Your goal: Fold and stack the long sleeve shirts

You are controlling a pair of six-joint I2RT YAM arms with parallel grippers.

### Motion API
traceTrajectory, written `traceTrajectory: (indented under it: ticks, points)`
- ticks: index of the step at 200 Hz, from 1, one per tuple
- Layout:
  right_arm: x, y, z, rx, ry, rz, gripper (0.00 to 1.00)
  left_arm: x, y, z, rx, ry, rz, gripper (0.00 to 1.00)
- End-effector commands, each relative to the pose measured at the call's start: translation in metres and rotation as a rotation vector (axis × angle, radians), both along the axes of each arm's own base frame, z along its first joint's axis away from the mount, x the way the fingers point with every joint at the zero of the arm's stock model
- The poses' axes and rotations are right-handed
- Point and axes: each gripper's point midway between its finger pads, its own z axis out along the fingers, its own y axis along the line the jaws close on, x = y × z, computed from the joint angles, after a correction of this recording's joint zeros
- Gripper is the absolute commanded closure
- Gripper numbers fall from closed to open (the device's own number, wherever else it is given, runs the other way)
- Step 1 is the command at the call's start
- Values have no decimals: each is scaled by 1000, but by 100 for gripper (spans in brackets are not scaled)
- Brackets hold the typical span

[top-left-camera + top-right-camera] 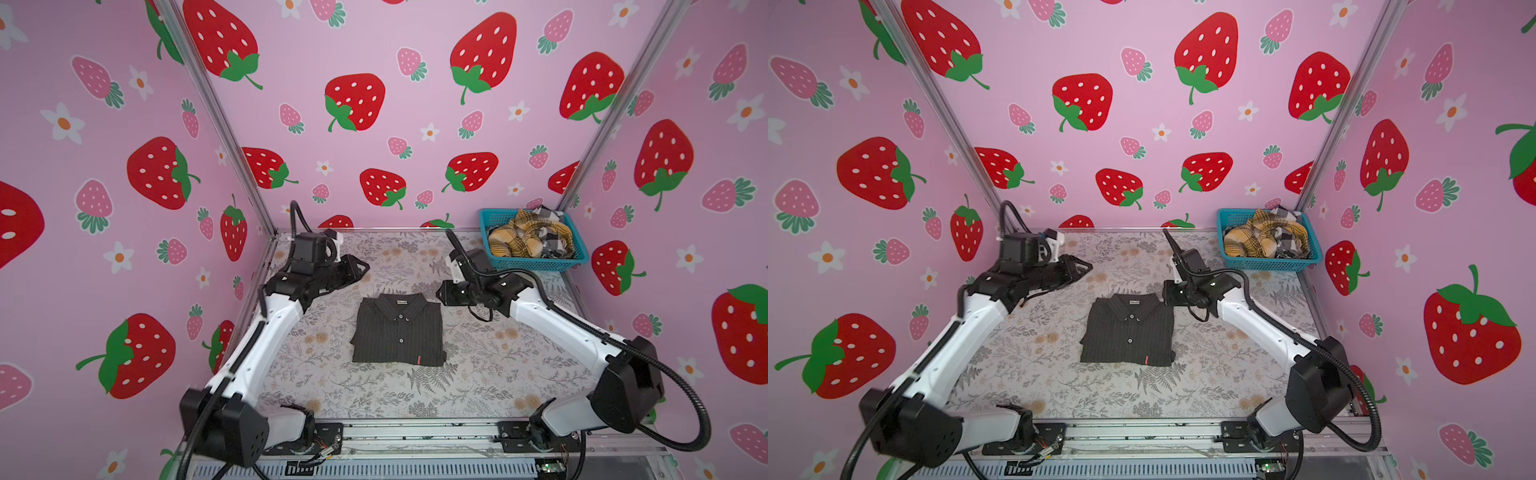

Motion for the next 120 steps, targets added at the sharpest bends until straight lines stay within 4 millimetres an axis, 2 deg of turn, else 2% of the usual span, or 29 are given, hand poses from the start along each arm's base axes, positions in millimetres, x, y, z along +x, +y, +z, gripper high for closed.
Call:
traceTrajectory:
  ticks: [1, 15, 35, 43, 48, 59, 86, 120]
  points:
    - [-10, 6, -19, -5, 70, 54, 78, -16, 44, -19, 109, 9, 119, 53]
    - [-10, 11, -30, 15, 94, 57, 79, -27, 65, -41, 24, 137, 147, 52]
    - [-15, 16, -52, 35, 139, 68, 80, -45, 86, -88, -95, 352, 162, 56]
    - [-16, 17, -61, 32, 154, 70, 80, -52, 86, -105, -149, 400, 145, 54]
    - [-17, 17, -68, 25, 166, 71, 81, -55, 87, -115, -171, 429, 144, 45]
    - [-19, 16, -80, 13, 190, 73, 81, -64, 88, -138, -169, 499, 156, 39]
    - [-22, 15, -103, -13, 231, 77, 81, -75, 89, -182, -168, 592, 183, 38]
    - [-25, 13, -125, -35, 264, 73, 81, -75, 88, -218, -213, 698, 222, 38]
